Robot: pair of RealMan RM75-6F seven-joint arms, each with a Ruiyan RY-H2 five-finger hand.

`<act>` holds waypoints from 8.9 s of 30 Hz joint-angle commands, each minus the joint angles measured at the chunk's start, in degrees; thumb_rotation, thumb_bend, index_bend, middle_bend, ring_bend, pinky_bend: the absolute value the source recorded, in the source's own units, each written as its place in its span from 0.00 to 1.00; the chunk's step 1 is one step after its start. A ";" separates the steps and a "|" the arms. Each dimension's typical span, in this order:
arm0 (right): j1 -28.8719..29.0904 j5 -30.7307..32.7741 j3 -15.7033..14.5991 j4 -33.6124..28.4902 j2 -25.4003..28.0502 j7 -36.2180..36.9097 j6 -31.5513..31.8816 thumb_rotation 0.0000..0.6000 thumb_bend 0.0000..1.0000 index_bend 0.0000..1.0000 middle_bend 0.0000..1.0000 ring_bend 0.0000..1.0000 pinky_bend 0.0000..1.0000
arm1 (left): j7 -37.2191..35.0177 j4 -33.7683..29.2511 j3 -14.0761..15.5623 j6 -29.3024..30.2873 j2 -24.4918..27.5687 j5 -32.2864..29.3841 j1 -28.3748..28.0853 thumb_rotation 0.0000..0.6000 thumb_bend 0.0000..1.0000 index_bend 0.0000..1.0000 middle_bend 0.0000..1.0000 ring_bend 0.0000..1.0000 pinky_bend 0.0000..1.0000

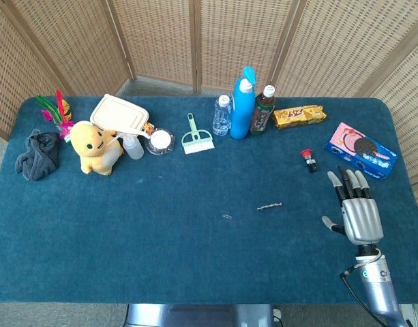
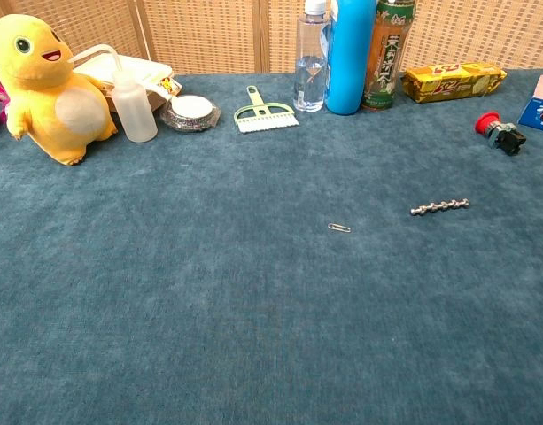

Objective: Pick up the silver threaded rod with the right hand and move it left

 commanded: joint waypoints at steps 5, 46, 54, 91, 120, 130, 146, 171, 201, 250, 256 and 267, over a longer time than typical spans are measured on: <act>0.29 -1.65 -2.03 -1.88 0.82 1.92 -2.41 1.00 0.16 0.21 0.03 0.00 0.00 | -1.70 -0.04 0.09 -1.54 0.42 -0.16 -0.45 1.00 0.37 0.00 0.00 0.00 0.05; 17.57 14.38 0.21 -3.67 -6.56 -13.81 -27.69 1.00 0.45 0.28 0.00 0.00 0.00 | -1.28 -1.94 1.39 -5.22 1.53 -0.37 -0.92 1.00 0.37 0.00 0.00 0.00 0.05; 19.33 17.02 0.29 -3.81 -7.43 -15.89 -28.02 1.00 0.45 0.31 0.00 0.00 0.00 | -1.56 -2.04 1.42 -5.10 1.59 -0.30 -0.86 1.00 0.37 0.00 0.00 0.00 0.05; 24.56 24.39 -0.85 -3.22 -9.94 -20.49 -28.24 1.00 0.38 0.36 0.00 0.00 0.00 | -3.75 -1.92 1.63 -5.00 2.35 -0.09 -0.65 1.00 0.37 0.00 0.00 0.00 0.05; 27.05 27.80 -1.56 -3.67 -10.40 -23.15 -27.38 1.00 0.38 0.43 0.00 0.00 0.00 | -4.94 -1.91 1.83 -5.32 2.69 0.08 -0.72 1.00 0.37 0.00 0.00 0.00 0.05; 27.86 28.34 -1.56 -0.79 -11.88 -22.42 -27.47 1.00 0.38 0.50 0.00 0.00 0.00 | -3.94 -2.01 1.91 -5.78 2.41 0.01 -0.91 1.00 0.37 0.00 0.00 0.00 0.05; 28.15 27.20 -1.96 1.98 -12.43 -21.24 -27.14 1.00 0.40 0.48 0.00 0.00 0.00 | -3.85 -2.12 2.12 -6.05 2.39 0.28 -1.04 1.00 0.37 0.00 0.00 0.00 0.05; 26.60 23.92 -3.10 4.24 -11.71 -16.86 -27.69 1.00 0.41 0.47 0.00 0.00 0.00 | -3.80 -2.20 2.35 -6.23 2.36 0.50 -1.09 1.00 0.37 0.00 0.00 0.00 0.05; 25.36 21.20 -3.07 8.30 -12.61 -12.86 -28.74 1.00 0.43 0.59 0.01 0.00 0.00 | -4.08 -2.26 2.61 -6.46 2.46 0.64 -1.13 1.00 0.37 0.00 0.00 0.00 0.05; 29.15 20.81 7.12 -10.16 -7.19 12.60 -38.93 1.00 0.52 0.65 0.05 0.00 0.00 | -5.64 -2.21 2.84 -7.19 3.11 0.35 -1.30 1.00 0.37 0.00 0.00 0.00 0.05; 29.78 20.70 9.26 -8.32 -8.14 20.93 -41.72 1.00 0.53 0.66 0.06 0.00 0.00 | -5.40 -2.18 2.76 -7.96 2.99 -0.07 -1.66 1.00 0.37 0.00 0.00 0.00 0.05; 32.89 26.54 11.68 -3.64 -11.39 29.87 -48.05 1.00 0.53 0.67 0.05 0.00 0.00 | -5.91 -1.89 2.74 -7.79 2.98 0.11 -1.68 1.00 0.37 0.00 0.00 0.00 0.05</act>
